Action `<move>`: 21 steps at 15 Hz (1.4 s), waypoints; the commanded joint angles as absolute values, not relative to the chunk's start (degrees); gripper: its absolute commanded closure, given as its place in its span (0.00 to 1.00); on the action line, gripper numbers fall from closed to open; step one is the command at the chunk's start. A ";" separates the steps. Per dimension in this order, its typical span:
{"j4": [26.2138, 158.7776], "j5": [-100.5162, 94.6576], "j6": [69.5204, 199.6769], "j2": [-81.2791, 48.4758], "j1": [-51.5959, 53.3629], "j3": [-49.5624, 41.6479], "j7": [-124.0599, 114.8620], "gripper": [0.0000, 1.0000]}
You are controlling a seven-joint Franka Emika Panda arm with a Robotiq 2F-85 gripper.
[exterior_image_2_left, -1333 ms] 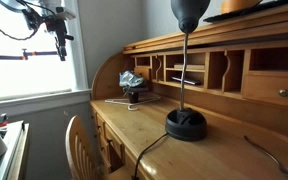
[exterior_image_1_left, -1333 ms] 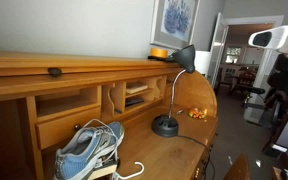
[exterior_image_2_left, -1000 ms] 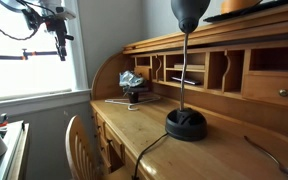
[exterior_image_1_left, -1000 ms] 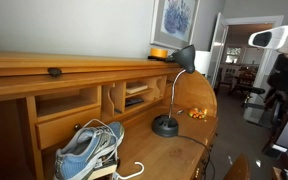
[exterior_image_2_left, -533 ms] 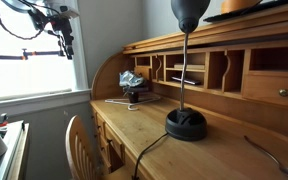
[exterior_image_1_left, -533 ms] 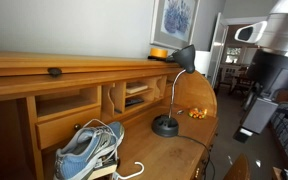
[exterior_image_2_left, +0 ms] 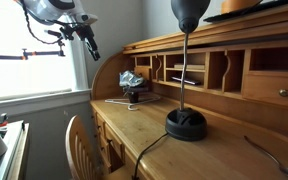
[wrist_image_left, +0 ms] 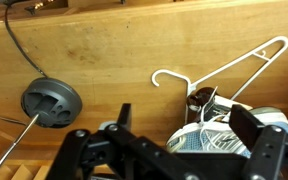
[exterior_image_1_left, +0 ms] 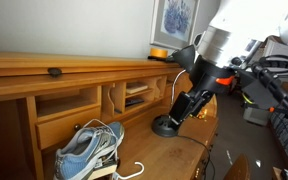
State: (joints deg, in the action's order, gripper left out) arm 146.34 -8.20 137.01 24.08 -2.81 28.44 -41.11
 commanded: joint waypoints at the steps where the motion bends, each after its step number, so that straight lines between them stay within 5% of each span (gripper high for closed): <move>1: 140.11 -16.63 138.54 14.14 -4.68 31.05 -53.71 0.00; 21: 129.65 -37.31 147.67 -1.12 5.02 20.27 -68.53 0.00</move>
